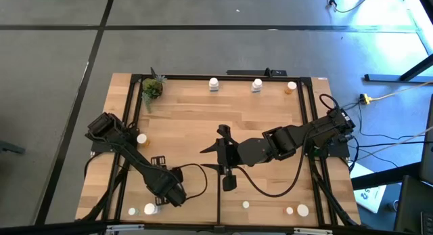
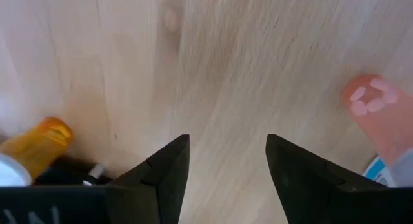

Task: Pick and place medicine bottles onto shelf by color
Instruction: Put the top left pink pill bottle on the shelf

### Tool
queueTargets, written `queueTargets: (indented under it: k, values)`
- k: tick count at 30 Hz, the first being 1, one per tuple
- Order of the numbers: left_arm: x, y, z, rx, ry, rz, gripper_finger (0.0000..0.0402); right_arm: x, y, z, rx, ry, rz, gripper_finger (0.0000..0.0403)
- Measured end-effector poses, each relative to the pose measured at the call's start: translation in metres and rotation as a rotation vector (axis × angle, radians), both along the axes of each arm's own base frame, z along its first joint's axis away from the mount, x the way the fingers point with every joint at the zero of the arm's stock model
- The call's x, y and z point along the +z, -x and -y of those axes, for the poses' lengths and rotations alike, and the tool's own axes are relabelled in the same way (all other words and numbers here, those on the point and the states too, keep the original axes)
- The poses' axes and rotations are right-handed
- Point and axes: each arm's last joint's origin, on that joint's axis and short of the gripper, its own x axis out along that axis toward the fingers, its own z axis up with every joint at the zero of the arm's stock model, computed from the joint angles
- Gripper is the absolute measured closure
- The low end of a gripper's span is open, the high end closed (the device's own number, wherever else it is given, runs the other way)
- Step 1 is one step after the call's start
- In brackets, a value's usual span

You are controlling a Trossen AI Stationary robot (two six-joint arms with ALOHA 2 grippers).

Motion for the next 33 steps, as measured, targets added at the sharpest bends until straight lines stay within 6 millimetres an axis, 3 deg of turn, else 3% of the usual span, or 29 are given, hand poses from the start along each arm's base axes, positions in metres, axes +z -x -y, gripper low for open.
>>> queueTargets:
  k: [10,33]
  values:
    - [-0.001,0.002,0.007,0.09,0.017,0.018,0.0205,0.0,0.0,0.0,0.0,-0.001,0.0,0.023]
    - [-0.002,-0.003,0.013,0.103,0.082,0.066,0.0205,0.0,0.0,0.0,0.0,0.0,0.0,0.023]
